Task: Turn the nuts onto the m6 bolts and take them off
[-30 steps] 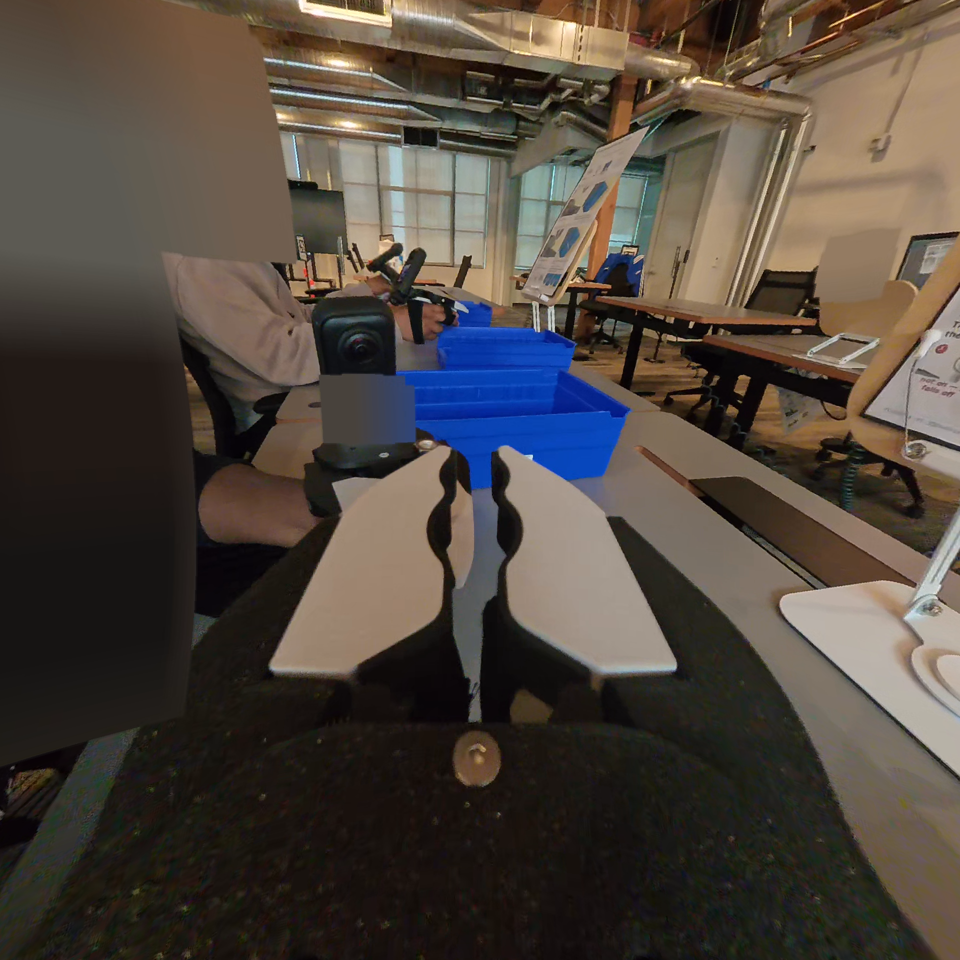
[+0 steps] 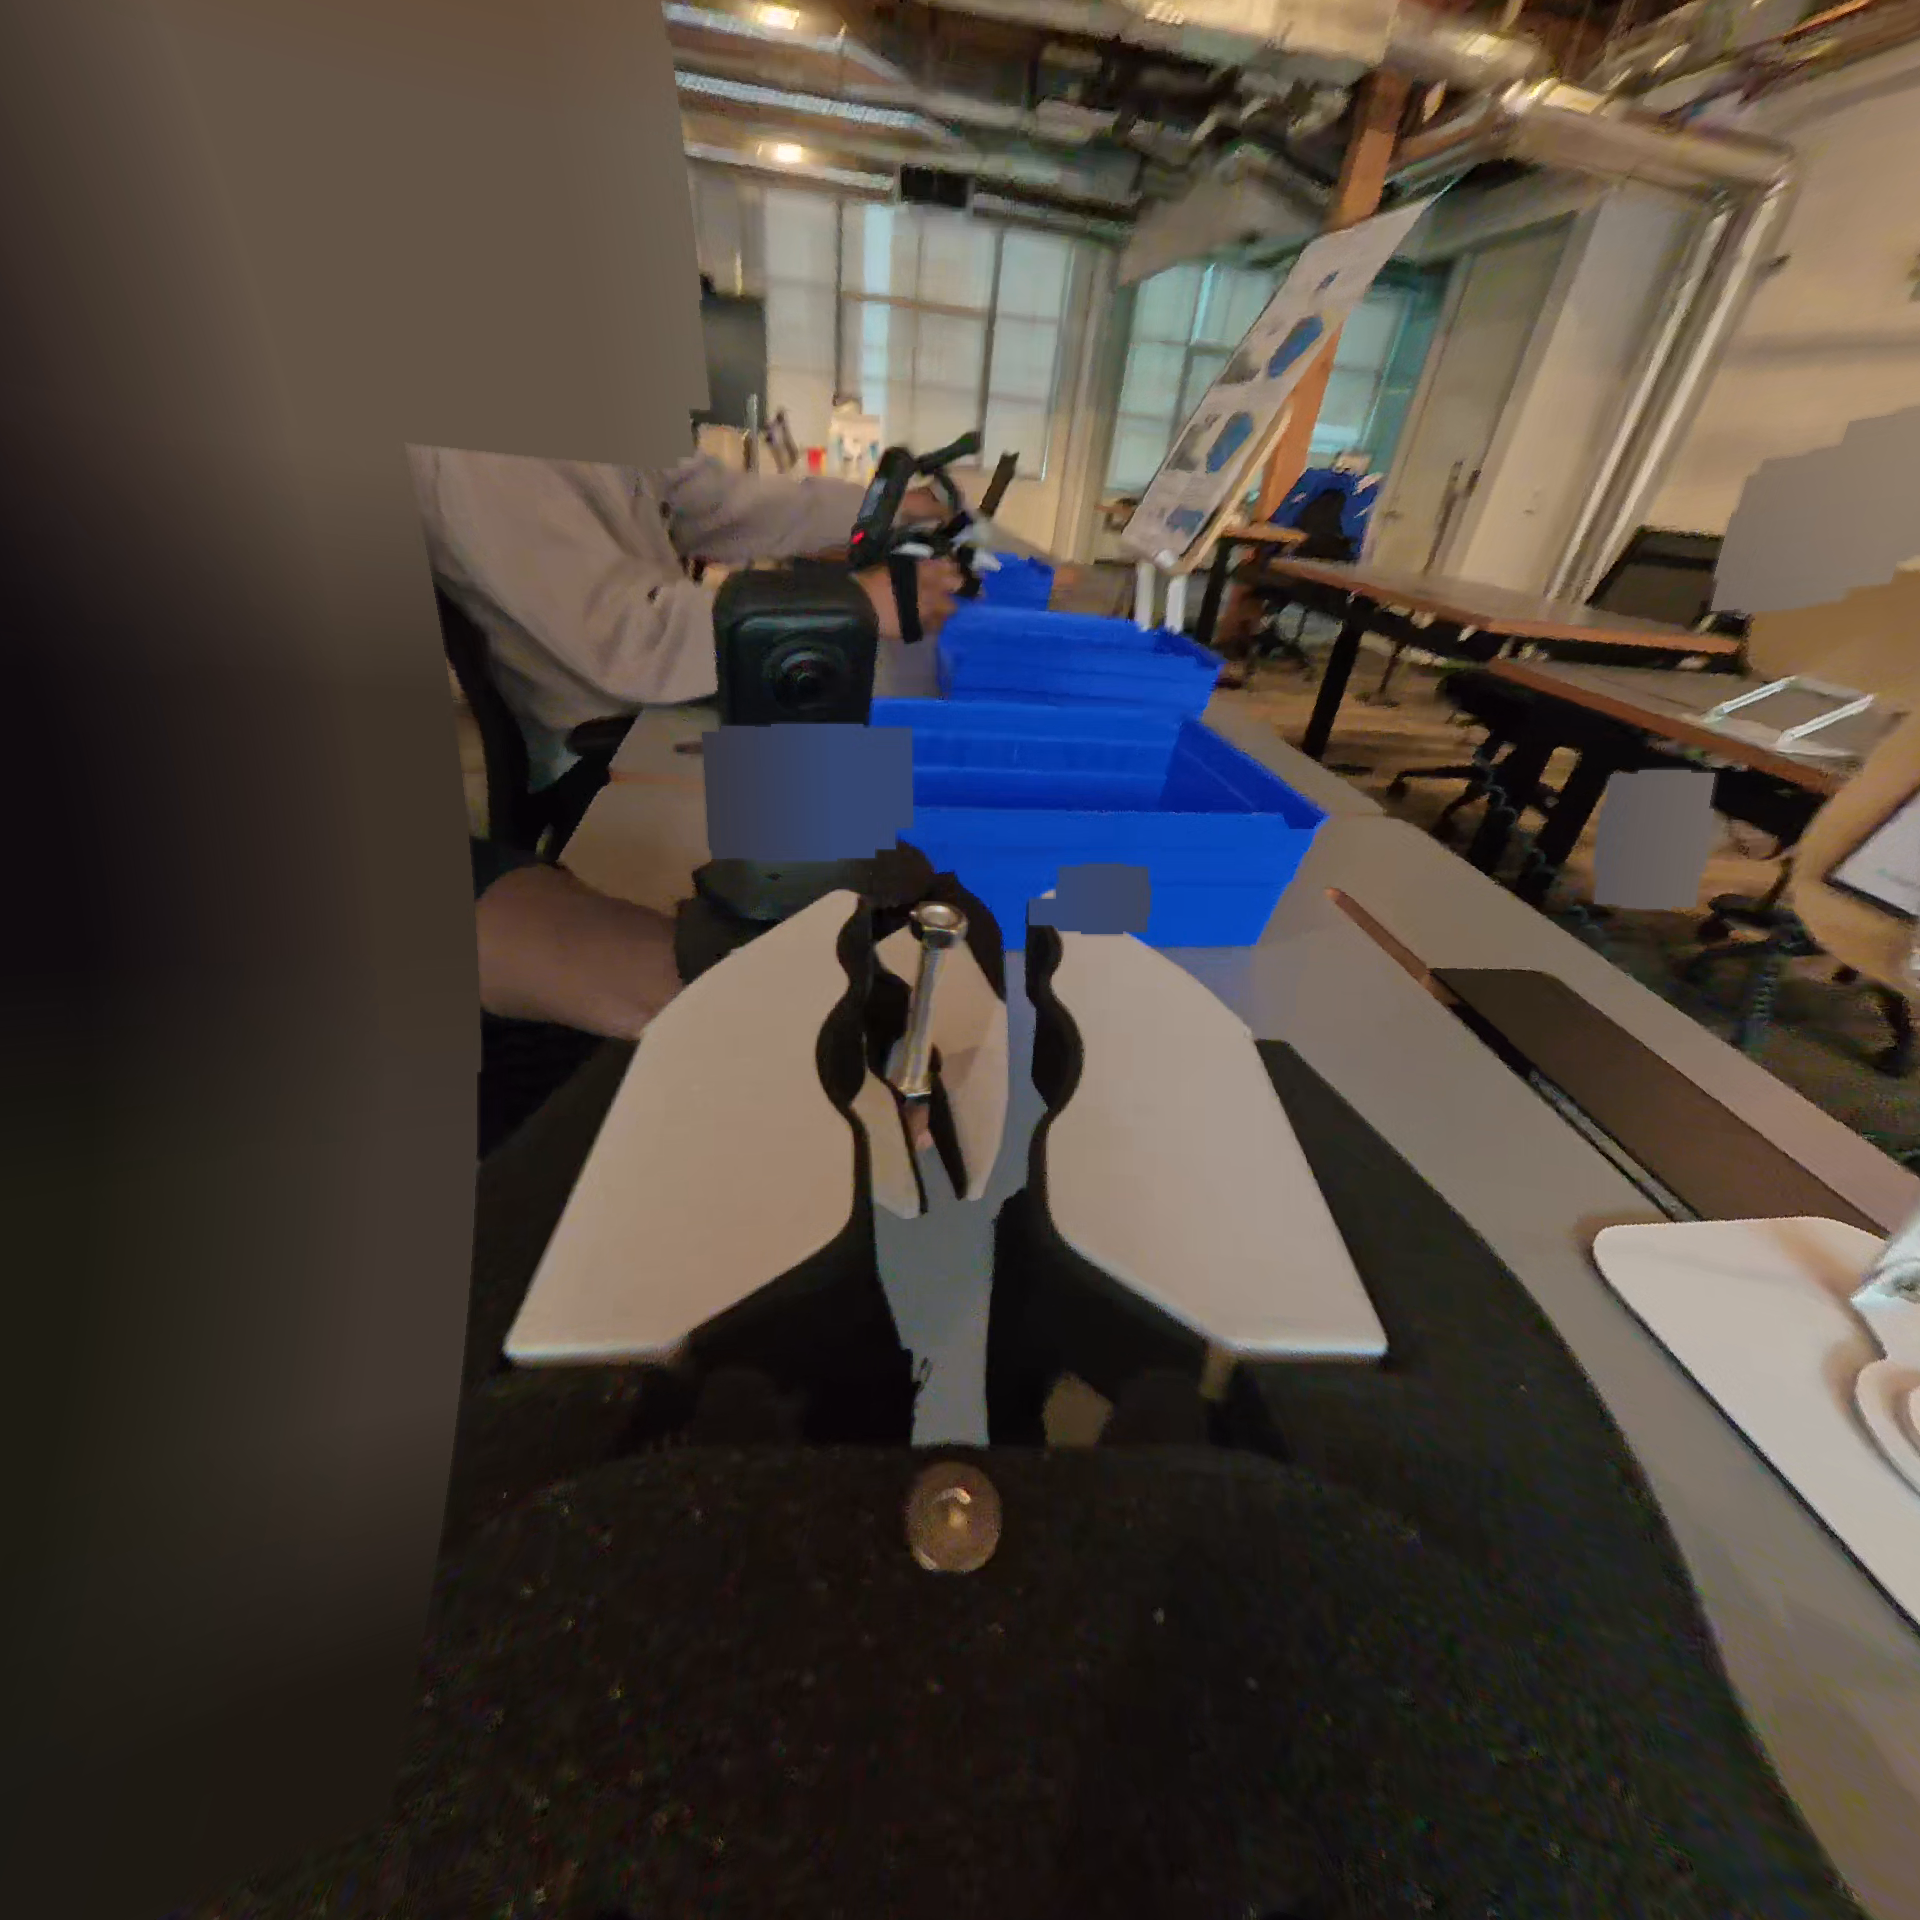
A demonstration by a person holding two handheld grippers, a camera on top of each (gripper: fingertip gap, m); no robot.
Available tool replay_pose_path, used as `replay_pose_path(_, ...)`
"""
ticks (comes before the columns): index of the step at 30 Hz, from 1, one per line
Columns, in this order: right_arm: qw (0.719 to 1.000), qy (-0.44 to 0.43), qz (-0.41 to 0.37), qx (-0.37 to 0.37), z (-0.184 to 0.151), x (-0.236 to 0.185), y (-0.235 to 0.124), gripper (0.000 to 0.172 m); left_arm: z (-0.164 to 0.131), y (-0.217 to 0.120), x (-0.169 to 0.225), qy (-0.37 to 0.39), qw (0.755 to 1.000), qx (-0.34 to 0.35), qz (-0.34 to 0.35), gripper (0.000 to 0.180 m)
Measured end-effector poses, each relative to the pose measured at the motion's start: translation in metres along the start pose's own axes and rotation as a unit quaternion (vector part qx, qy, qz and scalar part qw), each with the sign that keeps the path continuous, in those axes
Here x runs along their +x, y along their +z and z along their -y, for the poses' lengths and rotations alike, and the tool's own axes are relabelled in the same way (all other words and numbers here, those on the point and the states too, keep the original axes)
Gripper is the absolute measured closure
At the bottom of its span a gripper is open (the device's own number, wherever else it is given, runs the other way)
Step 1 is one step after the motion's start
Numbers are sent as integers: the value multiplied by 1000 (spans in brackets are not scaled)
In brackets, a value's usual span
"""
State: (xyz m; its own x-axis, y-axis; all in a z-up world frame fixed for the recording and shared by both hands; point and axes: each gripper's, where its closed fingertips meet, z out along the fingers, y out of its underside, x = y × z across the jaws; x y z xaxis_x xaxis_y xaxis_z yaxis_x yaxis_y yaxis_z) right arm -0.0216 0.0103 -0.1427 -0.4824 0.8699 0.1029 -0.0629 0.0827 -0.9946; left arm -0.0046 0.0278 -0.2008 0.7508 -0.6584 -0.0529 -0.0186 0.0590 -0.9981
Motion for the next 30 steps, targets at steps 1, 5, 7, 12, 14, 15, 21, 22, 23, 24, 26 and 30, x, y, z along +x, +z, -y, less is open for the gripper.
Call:
replay_pose_path(1, 1000, 4, 16, -18, 0, -2, 0, 141, -1, 0, 0, -1, 1000, -2, 0, 173)
replay_pose_path(5, 983, -39, 75, -165, -3, -3, -3, 128, -2, 1, 1, -3, 1000, -4, -2, 173)
replay_pose_path(7, 959, -92, 116, -243, 1, -5, -4, 125, -1, 1, 2, -1, 1000, -3, -3, 173)
replay_pose_path(12, 860, -214, 208, -414, -5, -6, -5, 123, 0, 0, 2, 0, 1000, -2, -3, 173)
replay_pose_path(14, 821, -248, 242, -454, -8, -8, -3, 127, 0, 0, 3, -1, 1000, -2, -4, 173)
replay_pose_path(15, 807, -259, 257, -465, -8, -9, -2, 131, 0, 0, 3, -1, 1000, -2, -5, 173)
replay_pose_path(21, 741, -291, 323, -511, -16, -11, 2, 141, 0, 1, 5, -2, 1000, -4, -10, 173)
replay_pose_path(22, 736, -291, 329, -515, -17, -11, 2, 142, 0, 1, 5, -2, 1000, -4, -10, 173)
replay_pose_path(23, 733, -290, 333, -517, -16, -11, 2, 144, 0, 0, 6, -2, 1000, -4, -10, 173)
replay_pose_path(24, 732, -291, 336, -515, -16, -11, 3, 146, 0, 0, 5, -2, 1000, -4, -11, 173)
replay_pose_path(26, 732, -294, 339, -513, -15, -10, 5, 150, 0, 0, 6, -2, 1000, -3, -11, 173)
replay_pose_path(30, 728, -296, 344, -514, -17, -10, 5, 155, 1, 0, 7, -1, 1000, -2, -12, 173)
